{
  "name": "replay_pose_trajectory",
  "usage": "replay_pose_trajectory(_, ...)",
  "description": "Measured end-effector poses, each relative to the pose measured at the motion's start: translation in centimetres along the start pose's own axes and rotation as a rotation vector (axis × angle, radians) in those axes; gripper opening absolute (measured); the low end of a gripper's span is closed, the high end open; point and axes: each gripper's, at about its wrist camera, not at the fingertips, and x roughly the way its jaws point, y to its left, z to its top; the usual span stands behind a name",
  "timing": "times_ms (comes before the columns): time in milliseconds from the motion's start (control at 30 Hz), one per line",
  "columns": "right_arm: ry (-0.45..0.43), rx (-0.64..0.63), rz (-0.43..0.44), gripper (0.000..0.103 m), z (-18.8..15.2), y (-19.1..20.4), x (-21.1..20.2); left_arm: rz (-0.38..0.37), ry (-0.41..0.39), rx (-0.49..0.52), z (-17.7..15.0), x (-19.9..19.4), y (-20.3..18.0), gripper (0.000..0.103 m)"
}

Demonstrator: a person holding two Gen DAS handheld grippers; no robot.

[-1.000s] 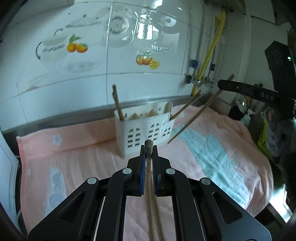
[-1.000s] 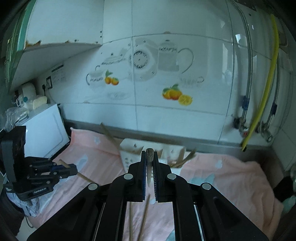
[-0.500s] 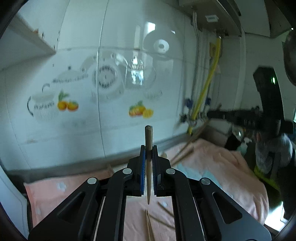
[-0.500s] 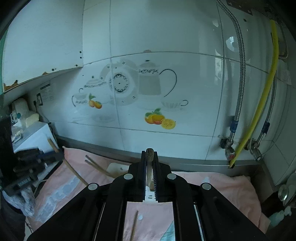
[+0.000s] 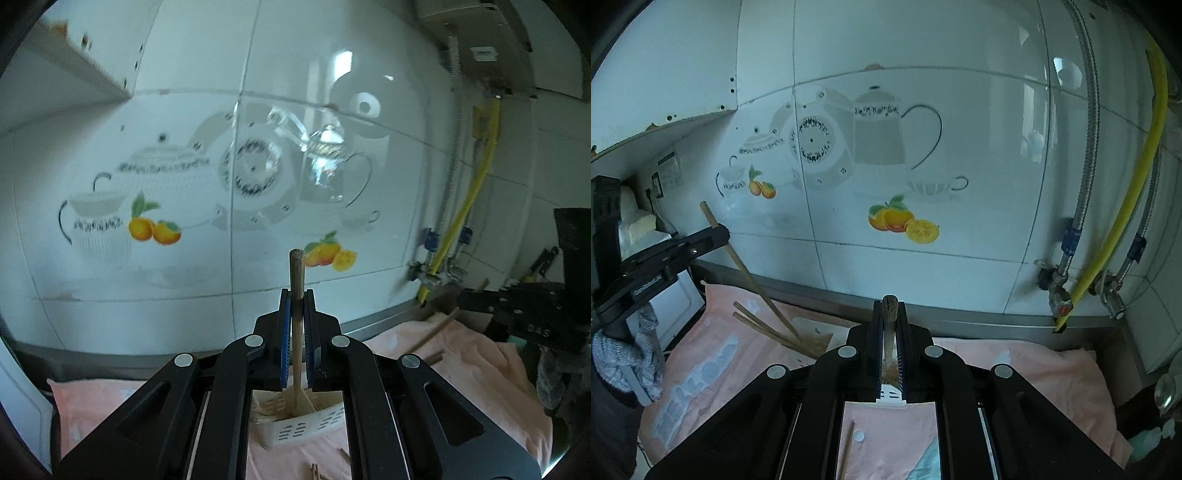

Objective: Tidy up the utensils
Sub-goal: 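Open both grippers to release the chopsticks and pull back from the holder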

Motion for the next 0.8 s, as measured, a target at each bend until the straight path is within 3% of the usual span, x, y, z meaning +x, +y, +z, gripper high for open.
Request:
replay_pose_trajectory(333,0.048,-0.004,0.003,0.007,-1.3,0.2,2.6,0.004,0.107,-0.031,-3.0,2.9,1.2,0.006)
replay_pose_trajectory(533,0.064,0.000,0.006,0.008,-1.9,0.5,3.5,-0.002,0.122,-0.021,-3.7,2.9,1.1,0.007)
replay_pose_trajectory(667,0.064,0.008,0.001,0.011,-1.9,0.4,3.6,0.003,0.115,-0.019,-3.7,2.3,1.1,0.021)
replay_pose_trajectory(800,0.041,0.007,-0.018,0.028,-2.2,0.5,2.8,0.005,0.108,-0.019,-3.9,1.2,1.2,0.033)
